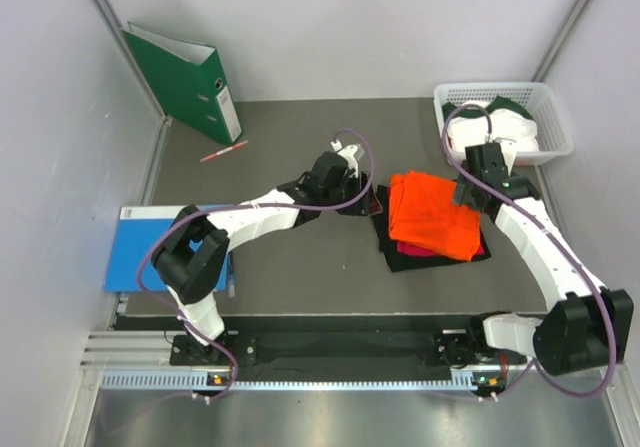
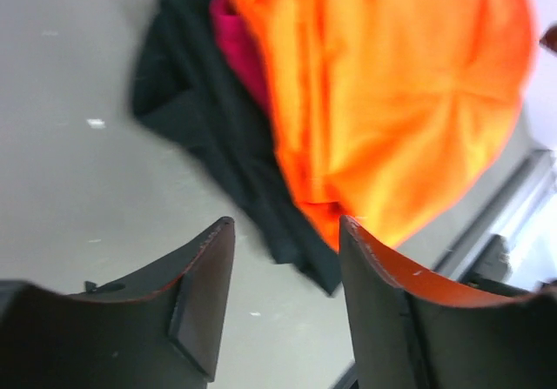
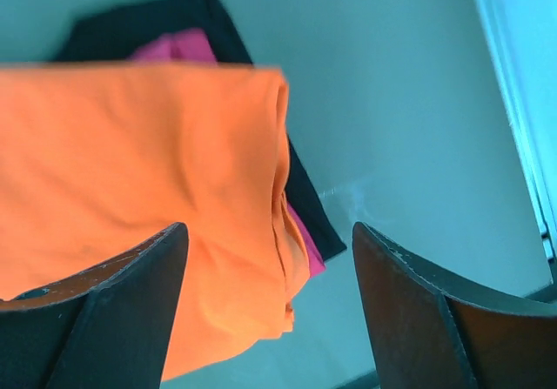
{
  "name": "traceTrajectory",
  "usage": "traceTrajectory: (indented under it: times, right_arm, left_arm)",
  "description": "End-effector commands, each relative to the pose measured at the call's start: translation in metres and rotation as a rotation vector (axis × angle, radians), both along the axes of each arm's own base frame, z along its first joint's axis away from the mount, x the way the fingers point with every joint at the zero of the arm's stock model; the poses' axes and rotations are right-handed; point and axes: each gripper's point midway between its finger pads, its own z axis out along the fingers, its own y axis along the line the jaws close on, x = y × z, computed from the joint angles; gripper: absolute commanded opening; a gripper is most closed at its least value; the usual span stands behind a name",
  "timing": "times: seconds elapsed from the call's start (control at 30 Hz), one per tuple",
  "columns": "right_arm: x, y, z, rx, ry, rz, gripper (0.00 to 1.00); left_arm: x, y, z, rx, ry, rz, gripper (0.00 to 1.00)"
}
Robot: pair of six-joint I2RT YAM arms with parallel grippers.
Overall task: Fold and stack the t-shirts
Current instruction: Put the neatly folded tshirt into the corner of the board with the right arm
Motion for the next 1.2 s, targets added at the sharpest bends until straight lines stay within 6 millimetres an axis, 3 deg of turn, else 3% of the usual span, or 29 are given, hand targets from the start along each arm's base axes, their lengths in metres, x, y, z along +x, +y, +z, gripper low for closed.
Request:
traceTrajectory:
  times: [0.0,0.37,0.53,0.83,0.87,0.93,0.97,1.03,1.07,1.1,1.17]
  right_arm:
    - [0.010,-0.010,0.025,0.000,-0.150,-0.084,0.75]
    - [0.023,-0.017,-0.023,0.089,-0.076,-0.135,0.71]
    - [0.027,-0.020,-0.034,0.137,-0.067,-0.138,0.70]
    - [0.043,-0.005,-0.051,0.238,-0.072,-0.075,0.69]
    - [0.046,-0.013,-0.051,0.249,-0.081,-0.097,0.69]
    - [0.049,-0.010,-0.055,0.265,-0.076,-0.083,0.61]
    - [0.051,-0.009,-0.056,0.271,-0.078,-0.075,0.57]
    - [0.054,-0.004,-0.057,0.297,-0.081,-0.050,0.38]
    - [0.056,-0.002,-0.056,0.303,-0.085,-0.041,0.31]
    - [0.059,-0.001,-0.054,0.306,-0.093,-0.029,0.25]
    - [0.062,0.002,-0.048,0.316,-0.112,-0.011,0.15]
  left_arm:
    - [-0.011,-0.037,0.047,-0.157,-0.049,-0.079,0.55]
    - [-0.021,-0.068,0.025,-0.167,0.005,-0.130,0.58]
    - [-0.021,-0.067,0.012,-0.130,0.017,-0.124,0.59]
    - [-0.019,-0.073,-0.015,-0.078,0.049,-0.131,0.52]
    - [-0.021,-0.078,-0.016,-0.085,0.052,-0.143,0.48]
    - [-0.024,-0.083,-0.018,-0.085,0.055,-0.153,0.45]
    - [-0.026,-0.085,-0.021,-0.083,0.063,-0.160,0.37]
    - [-0.027,-0.086,-0.021,-0.087,0.068,-0.161,0.25]
    - [-0.029,-0.086,-0.021,-0.086,0.068,-0.164,0.17]
    - [-0.029,-0.086,-0.020,-0.085,0.070,-0.162,0.01]
    - [-0.031,-0.082,-0.015,-0.086,0.064,-0.156,0.00]
